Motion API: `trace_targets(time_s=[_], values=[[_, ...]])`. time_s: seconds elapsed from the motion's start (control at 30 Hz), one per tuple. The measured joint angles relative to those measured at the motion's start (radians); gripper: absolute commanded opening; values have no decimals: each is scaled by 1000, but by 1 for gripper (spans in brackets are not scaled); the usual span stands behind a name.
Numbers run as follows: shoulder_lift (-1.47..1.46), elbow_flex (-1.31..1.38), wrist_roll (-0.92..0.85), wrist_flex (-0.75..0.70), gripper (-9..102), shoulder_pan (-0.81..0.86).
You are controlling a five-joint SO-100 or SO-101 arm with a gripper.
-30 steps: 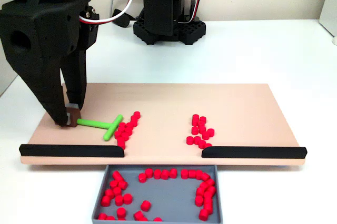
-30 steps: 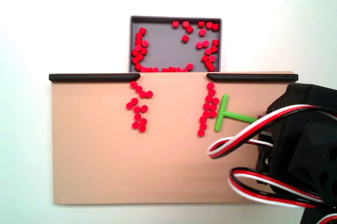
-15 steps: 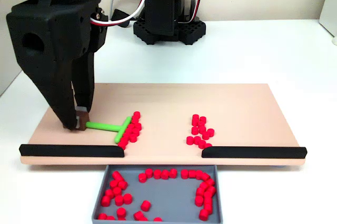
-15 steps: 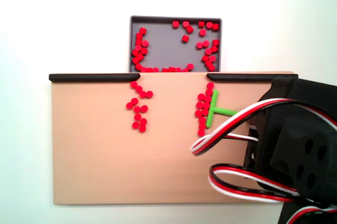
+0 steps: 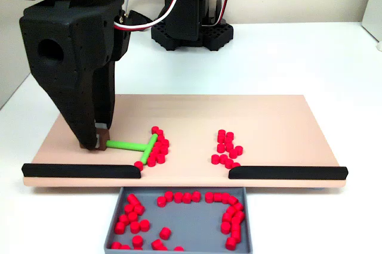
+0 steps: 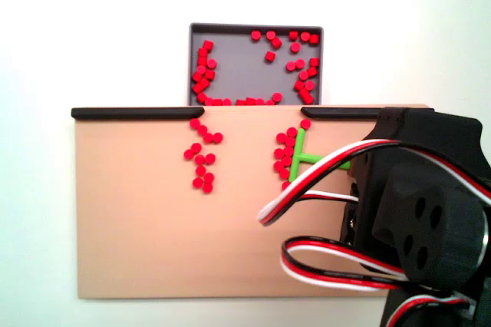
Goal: Gather the right side granules
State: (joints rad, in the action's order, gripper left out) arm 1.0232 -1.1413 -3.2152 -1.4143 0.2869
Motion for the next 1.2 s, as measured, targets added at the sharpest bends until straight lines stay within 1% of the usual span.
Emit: trace_targets(time_s=[1.2], values=[[3, 0, 0, -12, 2, -32]])
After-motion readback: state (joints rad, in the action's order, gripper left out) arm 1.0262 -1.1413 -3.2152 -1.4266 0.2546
